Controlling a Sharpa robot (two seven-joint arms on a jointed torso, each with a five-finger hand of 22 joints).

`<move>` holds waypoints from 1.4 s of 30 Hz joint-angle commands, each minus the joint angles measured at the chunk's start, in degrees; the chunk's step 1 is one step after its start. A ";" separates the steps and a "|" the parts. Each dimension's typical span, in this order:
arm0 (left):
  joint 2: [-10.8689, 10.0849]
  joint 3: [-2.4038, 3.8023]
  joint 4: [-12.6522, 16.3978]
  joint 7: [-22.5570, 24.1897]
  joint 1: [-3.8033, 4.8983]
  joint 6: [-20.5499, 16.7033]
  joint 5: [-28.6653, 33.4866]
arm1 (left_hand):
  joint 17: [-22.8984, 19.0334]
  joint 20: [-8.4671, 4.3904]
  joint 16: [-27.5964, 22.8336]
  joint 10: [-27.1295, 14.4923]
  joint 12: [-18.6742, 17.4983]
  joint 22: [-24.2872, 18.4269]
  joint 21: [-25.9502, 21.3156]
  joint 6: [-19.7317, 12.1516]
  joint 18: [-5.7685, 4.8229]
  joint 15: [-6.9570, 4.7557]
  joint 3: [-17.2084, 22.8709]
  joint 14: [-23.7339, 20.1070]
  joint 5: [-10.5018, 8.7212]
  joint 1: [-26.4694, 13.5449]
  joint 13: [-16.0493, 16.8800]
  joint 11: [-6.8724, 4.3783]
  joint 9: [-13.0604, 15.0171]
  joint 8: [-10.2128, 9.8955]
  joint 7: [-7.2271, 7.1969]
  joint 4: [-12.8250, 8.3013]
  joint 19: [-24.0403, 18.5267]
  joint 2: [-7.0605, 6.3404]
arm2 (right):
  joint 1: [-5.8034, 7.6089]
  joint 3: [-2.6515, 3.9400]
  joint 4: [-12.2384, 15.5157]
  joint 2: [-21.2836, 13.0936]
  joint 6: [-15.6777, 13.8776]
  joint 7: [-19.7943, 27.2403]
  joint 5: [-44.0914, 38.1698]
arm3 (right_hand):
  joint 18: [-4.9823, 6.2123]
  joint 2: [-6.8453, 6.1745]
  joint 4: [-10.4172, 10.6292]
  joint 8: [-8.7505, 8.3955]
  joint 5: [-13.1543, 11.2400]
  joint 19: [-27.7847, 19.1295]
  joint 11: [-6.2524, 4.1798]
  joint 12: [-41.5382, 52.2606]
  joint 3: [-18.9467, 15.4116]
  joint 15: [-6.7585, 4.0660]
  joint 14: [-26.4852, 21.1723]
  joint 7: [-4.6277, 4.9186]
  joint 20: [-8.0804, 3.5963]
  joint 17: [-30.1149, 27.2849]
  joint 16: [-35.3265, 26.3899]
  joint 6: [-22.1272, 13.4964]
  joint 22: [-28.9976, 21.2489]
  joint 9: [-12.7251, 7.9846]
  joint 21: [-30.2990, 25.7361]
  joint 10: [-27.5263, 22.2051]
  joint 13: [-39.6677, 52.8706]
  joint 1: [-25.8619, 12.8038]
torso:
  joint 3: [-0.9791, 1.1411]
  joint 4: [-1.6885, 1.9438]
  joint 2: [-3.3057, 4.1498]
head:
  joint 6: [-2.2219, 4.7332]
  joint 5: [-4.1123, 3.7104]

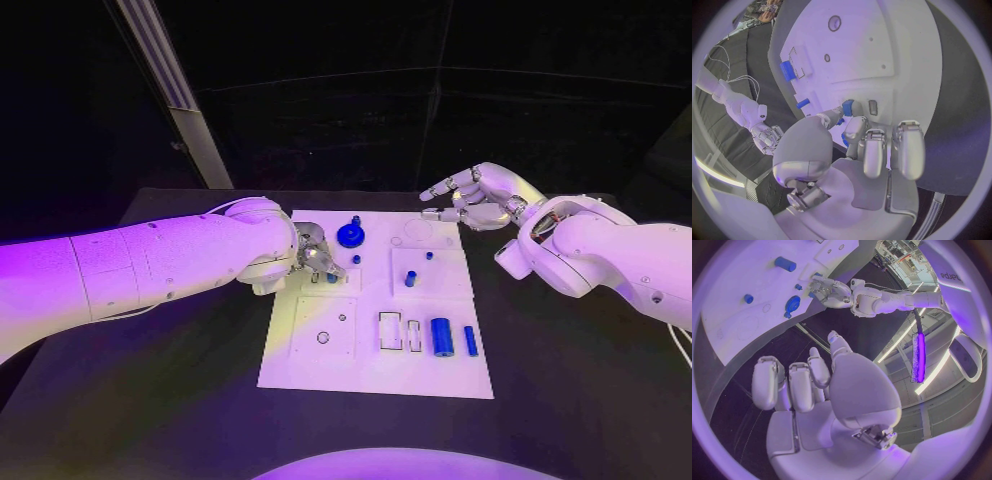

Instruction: Assemble the parts on the task board

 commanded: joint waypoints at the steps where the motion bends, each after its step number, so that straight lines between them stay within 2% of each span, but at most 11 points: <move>1: 0.13 -0.03 -0.11 -0.32 -0.01 1.29 0.93 | 15.10 -0.57 0.18 0.25 0.40 3.73 0.25 0.67 -0.69 -0.32 -1.08 5.95 0.08 -1.27 0.17 -0.08 0.11 -0.05 0.05 0.68 1.93 -0.32 | 0.10 0.03 0.03 0.07 0.39 0.48 -0.10 | 0.83 0.38 -0.03 0.26 -0.19 -0.55 -0.16 -0.35 -0.34 -0.37 2.59 0.03 -0.04 -0.05 -0.37 0.51 -0.05 0.06 -0.20 -0.16 -0.05 0.29 | 0.00 0.06 -0.02 | 0.00 0.01; 6: 0.13 -0.03 -0.36 -0.50 -0.01 1.12 1.24 | 15.10 -0.58 0.18 0.44 0.57 4.13 0.44 1.22 -0.77 -0.34 -4.04 5.95 0.03 -3.33 0.29 -0.13 0.23 0.08 -0.02 2.31 2.08 -1.24 | 0.10 0.03 0.00 0.07 0.42 0.45 -0.10 | 0.85 0.38 0.01 0.26 -0.21 -0.60 -0.15 -0.38 -0.42 -0.37 2.57 0.03 -0.04 -0.13 -0.43 0.51 -0.13 0.06 -0.25 -0.18 -0.07 0.23 | -0.01 0.08 -0.04 | -0.01 -0.02; 11: -0.01 -0.02 -0.61 -0.50 -0.01 0.05 1.57 | 15.10 -0.74 0.18 0.64 0.67 4.39 0.53 1.59 -0.81 -0.52 -9.62 5.95 0.01 -5.66 0.32 -0.34 0.35 0.06 -0.29 4.96 2.17 -1.66 | 0.10 0.03 -0.02 0.06 0.33 0.13 -0.15 | 0.88 0.31 0.12 0.26 -0.23 -0.68 -0.14 -0.42 -0.70 -0.37 2.57 0.04 -0.04 -0.11 -0.45 0.46 -0.25 0.04 -0.34 -0.21 -0.13 0.04 | -0.03 0.04 0.00 | -0.01 0.00; 17: -0.37 -0.01 -0.58 -0.08 -0.02 -1.24 1.77 | 15.10 -0.94 0.18 0.72 0.64 4.50 0.54 1.69 -0.82 -0.70 -14.95 5.95 0.02 -6.22 0.25 -0.52 0.52 0.05 -0.48 7.28 2.21 -1.09 | 0.10 0.03 0.00 0.00 0.25 0.00 -0.20 | 0.88 0.31 0.25 0.25 -0.23 -0.69 -0.13 -0.46 -0.93 -0.36 2.56 0.05 -0.04 -0.17 -0.51 0.41 -0.28 0.03 -0.37 -0.24 -0.17 -0.14 | -0.03 0.00 -0.01 | 0.07 -0.07; 24: -1.61 0.12 0.64 1.68 0.02 -2.36 3.42 | 15.10 -0.94 0.18 0.23 0.17 3.29 -0.23 0.91 -0.56 -0.63 -18.14 5.95 0.07 -4.66 -0.39 -0.37 0.56 -0.28 -0.27 7.79 1.74 -0.59 | 0.10 0.03 -0.13 -0.01 0.25 0.02 -0.21 | 0.88 0.32 0.29 0.25 -0.23 -0.70 -0.13 -0.48 -0.99 -0.36 2.56 0.05 -0.04 -0.16 -0.51 0.40 -0.29 0.03 -0.38 -0.25 -0.20 -0.19 | -0.08 0.10 -0.06 | 0.12 -0.27; 27: -2.48 0.89 1.58 2.65 0.21 -2.28 4.85 | 15.10 -0.75 0.18 -0.30 -0.14 2.42 -0.79 0.07 -0.38 -0.41 -19.68 5.95 0.09 -3.30 -0.83 -0.09 0.54 -0.61 0.06 7.65 1.37 -0.50 | 0.10 0.03 -0.29 0.02 0.26 0.07 -0.22 | 0.89 0.33 0.38 0.26 -0.23 -0.72 -0.12 -0.45 -1.14 -0.35 2.57 0.05 -0.04 -0.16 -0.52 0.38 -0.32 0.02 -0.41 -0.23 -0.18 -0.32 | -0.07 0.12 -0.06 | 0.18 -0.34; 30: -3.21 2.45 2.17 3.18 0.52 -0.72 5.56 | 15.10 -0.47 0.18 -0.82 -0.39 1.50 -1.40 -1.08 -0.19 -0.06 -21.21 5.95 0.12 -1.83 -1.26 0.33 0.14 -1.45 0.56 7.50 0.98 -0.31 | 0.10 0.03 -0.49 0.06 0.27 0.10 -0.22 | 0.89 0.33 0.38 0.26 -0.23 -0.72 -0.12 -0.45 -1.14 -0.35 2.57 0.05 -0.04 -0.16 -0.52 0.38 -0.32 0.02 -0.41 -0.23 -0.18 -0.32 | -0.07 0.15 -0.06 | 0.23 -0.35; 32: -3.72 3.36 2.44 3.17 1.03 0.92 5.83 | 15.10 -0.14 0.18 -1.50 -0.83 0.37 -2.15 -1.81 0.06 0.32 -22.62 5.95 0.07 -0.37 -1.99 0.77 -0.40 -2.27 1.02 7.38 0.51 -0.04 | 0.10 0.02 -0.63 0.11 0.30 0.10 -0.22 | 0.89 0.33 0.38 0.26 -0.23 -0.72 -0.12 -0.45 -1.14 -0.35 2.57 0.05 -0.04 -0.16 -0.52 0.38 -0.32 0.02 -0.41 -0.23 -0.18 -0.32 | -0.02 0.10 -0.06 | 0.32 -0.32; 35: -4.47 4.25 2.61 2.67 2.32 2.86 6.07 | 15.10 0.48 0.18 -3.26 -2.34 -2.11 -3.81 -3.49 0.56 0.96 -24.54 5.95 0.12 1.52 -4.31 1.58 -1.74 -4.09 1.93 7.46 -0.52 0.61 | 0.10 0.02 -0.86 0.27 0.36 0.06 -0.22 | 0.89 0.32 0.46 0.27 -0.22 -0.73 -0.12 -0.40 -1.28 -0.35 2.57 0.05 -0.04 -0.14 -0.53 0.37 -0.33 0.02 -0.42 -0.20 -0.15 -0.44 | 0.08 -0.05 0.04 | 0.57 -0.17; 38: -4.37 4.53 1.78 2.12 3.15 4.04 6.14 | 15.10 0.74 0.18 -3.81 -2.71 -2.94 -4.41 -3.75 0.75 1.23 -25.50 5.95 0.13 2.21 -4.99 1.85 -2.41 -4.72 2.26 7.70 -0.84 1.04 | 0.10 0.02 -0.98 0.38 0.39 0.05 -0.22 | 0.89 0.32 0.46 0.27 -0.22 -0.73 -0.12 -0.40 -1.28 -0.35 2.57 0.05 -0.04 -0.14 -0.53 0.37 -0.33 0.02 -0.42 -0.20 -0.15 -0.44 | 0.04 0.10 0.02 | 0.66 -0.28; 42: -3.17 4.71 -1.40 1.15 3.91 6.44 6.19 | 15.10 0.85 0.18 -3.95 -2.74 -3.24 -4.64 -3.74 0.82 1.32 -26.00 5.95 0.14 2.49 -5.13 1.94 -2.74 -4.96 2.36 7.88 -0.95 1.32 | 0.10 0.02 -1.08 0.52 0.46 0.03 -0.22 | 0.89 0.32 0.46 0.27 -0.22 -0.73 -0.12 -0.40 -1.28 -0.35 2.57 0.05 -0.04 -0.14 -0.53 0.37 -0.33 0.02 -0.42 -0.20 -0.15 -0.44 | -0.03 0.10 0.02 | 0.71 -0.13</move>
